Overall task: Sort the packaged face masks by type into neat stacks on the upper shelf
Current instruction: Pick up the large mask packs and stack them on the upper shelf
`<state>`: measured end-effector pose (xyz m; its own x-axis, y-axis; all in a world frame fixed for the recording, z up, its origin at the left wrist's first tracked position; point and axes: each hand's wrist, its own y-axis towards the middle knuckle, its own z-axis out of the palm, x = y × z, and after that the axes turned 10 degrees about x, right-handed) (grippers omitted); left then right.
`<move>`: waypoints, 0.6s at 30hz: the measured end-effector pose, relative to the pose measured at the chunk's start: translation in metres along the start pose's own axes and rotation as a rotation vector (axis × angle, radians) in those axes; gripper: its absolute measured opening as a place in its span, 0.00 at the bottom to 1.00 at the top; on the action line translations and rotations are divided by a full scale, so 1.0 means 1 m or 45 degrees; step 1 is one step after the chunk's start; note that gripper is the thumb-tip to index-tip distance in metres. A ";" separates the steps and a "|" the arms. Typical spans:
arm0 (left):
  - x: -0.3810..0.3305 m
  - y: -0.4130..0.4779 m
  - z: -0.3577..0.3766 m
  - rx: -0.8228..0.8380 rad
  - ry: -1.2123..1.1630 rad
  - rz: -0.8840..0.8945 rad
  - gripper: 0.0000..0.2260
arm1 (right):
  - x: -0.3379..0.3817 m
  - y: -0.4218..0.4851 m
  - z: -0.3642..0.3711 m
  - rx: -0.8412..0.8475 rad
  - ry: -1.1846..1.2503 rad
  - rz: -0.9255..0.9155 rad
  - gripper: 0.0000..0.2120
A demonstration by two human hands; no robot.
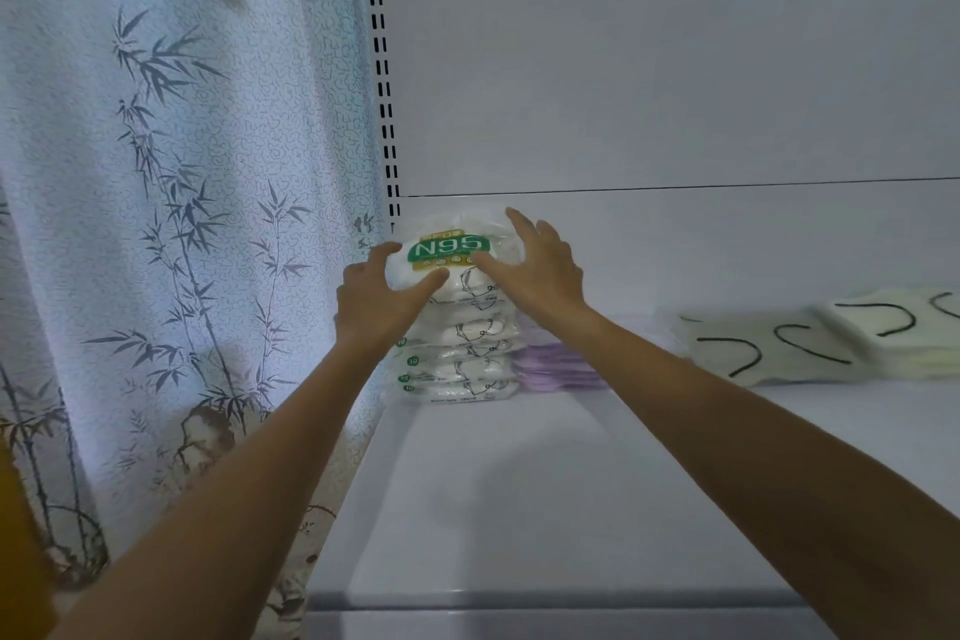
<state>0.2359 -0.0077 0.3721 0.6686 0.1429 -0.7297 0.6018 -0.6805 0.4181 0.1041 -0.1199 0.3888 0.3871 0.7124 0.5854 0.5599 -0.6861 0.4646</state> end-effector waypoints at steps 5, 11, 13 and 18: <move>-0.010 -0.014 -0.010 -0.213 0.023 0.086 0.17 | 0.003 -0.011 -0.003 0.073 -0.286 -0.208 0.38; -0.008 -0.031 -0.010 0.096 0.001 0.117 0.05 | 0.000 -0.014 0.012 0.058 -0.374 -0.204 0.31; -0.009 -0.029 -0.007 0.239 -0.015 0.087 0.13 | -0.002 -0.011 0.012 0.043 -0.336 -0.119 0.27; -0.016 -0.023 -0.001 0.346 0.137 0.134 0.27 | -0.007 0.000 0.012 0.037 -0.302 -0.027 0.26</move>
<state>0.2122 0.0064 0.3752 0.7722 0.1265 -0.6227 0.3976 -0.8606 0.3182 0.1102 -0.1232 0.3775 0.5347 0.7435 0.4016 0.5890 -0.6687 0.4538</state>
